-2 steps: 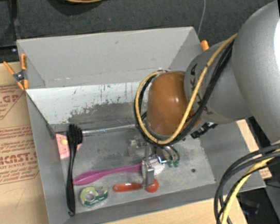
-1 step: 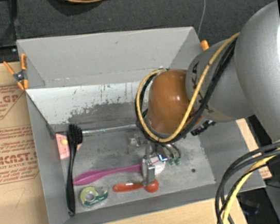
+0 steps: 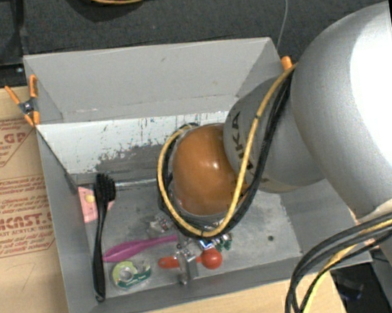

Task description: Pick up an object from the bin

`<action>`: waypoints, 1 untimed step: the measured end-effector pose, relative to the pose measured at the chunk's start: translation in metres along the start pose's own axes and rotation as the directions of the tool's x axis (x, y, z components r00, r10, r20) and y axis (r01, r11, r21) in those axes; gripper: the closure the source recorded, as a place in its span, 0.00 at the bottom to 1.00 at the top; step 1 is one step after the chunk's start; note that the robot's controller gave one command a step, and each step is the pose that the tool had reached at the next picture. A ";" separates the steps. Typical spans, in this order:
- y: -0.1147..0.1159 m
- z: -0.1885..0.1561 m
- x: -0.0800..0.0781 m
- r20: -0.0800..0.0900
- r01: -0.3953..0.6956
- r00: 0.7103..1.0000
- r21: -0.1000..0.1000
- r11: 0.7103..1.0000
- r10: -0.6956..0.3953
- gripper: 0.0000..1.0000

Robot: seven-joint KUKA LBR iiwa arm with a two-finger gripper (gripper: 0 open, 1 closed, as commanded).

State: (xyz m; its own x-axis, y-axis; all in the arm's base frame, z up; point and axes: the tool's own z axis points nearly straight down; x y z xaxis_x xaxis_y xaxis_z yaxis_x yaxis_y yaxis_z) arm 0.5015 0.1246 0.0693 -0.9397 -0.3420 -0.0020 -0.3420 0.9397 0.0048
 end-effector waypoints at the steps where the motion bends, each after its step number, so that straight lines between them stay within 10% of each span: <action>1: -0.028 -0.001 0.020 0.007 -0.237 0.972 0.005 0.972 0.237 1.00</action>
Offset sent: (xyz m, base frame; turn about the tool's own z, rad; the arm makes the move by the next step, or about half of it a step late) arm 0.0000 0.0000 0.0000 0.0000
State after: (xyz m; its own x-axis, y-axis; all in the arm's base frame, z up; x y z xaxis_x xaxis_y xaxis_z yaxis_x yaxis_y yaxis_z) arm 0.4925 0.0914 0.0701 -0.9939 -0.1097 -0.0081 -0.1098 0.9940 0.0003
